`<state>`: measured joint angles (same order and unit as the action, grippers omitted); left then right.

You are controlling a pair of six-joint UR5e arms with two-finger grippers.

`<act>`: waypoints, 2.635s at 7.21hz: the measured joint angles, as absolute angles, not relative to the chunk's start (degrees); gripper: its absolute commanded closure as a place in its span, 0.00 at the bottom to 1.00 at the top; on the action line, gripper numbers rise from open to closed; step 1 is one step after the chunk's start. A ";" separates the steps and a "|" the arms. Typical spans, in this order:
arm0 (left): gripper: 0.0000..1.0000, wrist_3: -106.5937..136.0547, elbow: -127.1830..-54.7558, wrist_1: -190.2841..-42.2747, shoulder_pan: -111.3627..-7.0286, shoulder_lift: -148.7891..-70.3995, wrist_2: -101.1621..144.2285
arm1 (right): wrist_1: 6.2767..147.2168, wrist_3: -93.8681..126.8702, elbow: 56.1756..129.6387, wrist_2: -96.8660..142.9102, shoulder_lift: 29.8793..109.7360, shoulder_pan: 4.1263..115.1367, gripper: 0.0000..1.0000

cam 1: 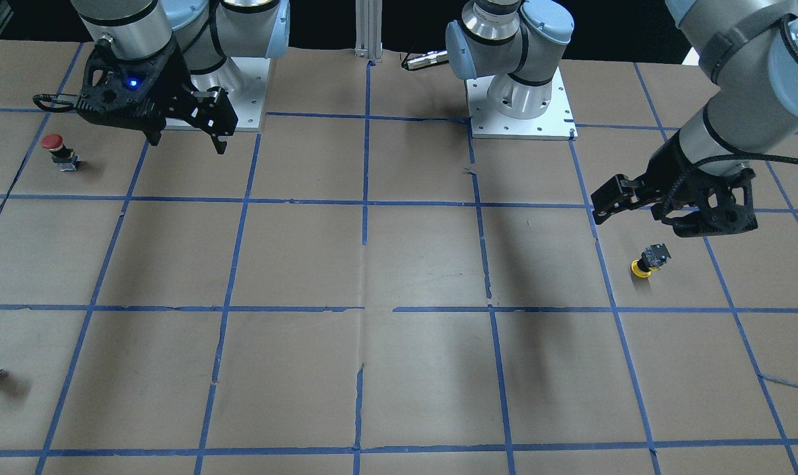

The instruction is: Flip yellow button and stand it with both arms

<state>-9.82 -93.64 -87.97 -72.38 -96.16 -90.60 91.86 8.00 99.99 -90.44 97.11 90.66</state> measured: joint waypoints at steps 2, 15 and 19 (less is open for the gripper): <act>0.01 -13.27 -99.72 -79.94 -66.38 -98.36 -93.01 | 91.85 8.39 100.08 -90.20 97.10 90.68 0.00; 0.64 -21.99 -110.66 -60.20 -58.54 -105.52 -97.98 | 91.45 7.96 101.37 -90.35 96.70 88.61 0.00; 0.87 -23.49 -108.55 -64.38 -58.81 -104.09 -91.07 | 91.82 8.49 104.10 -89.73 97.14 88.22 0.00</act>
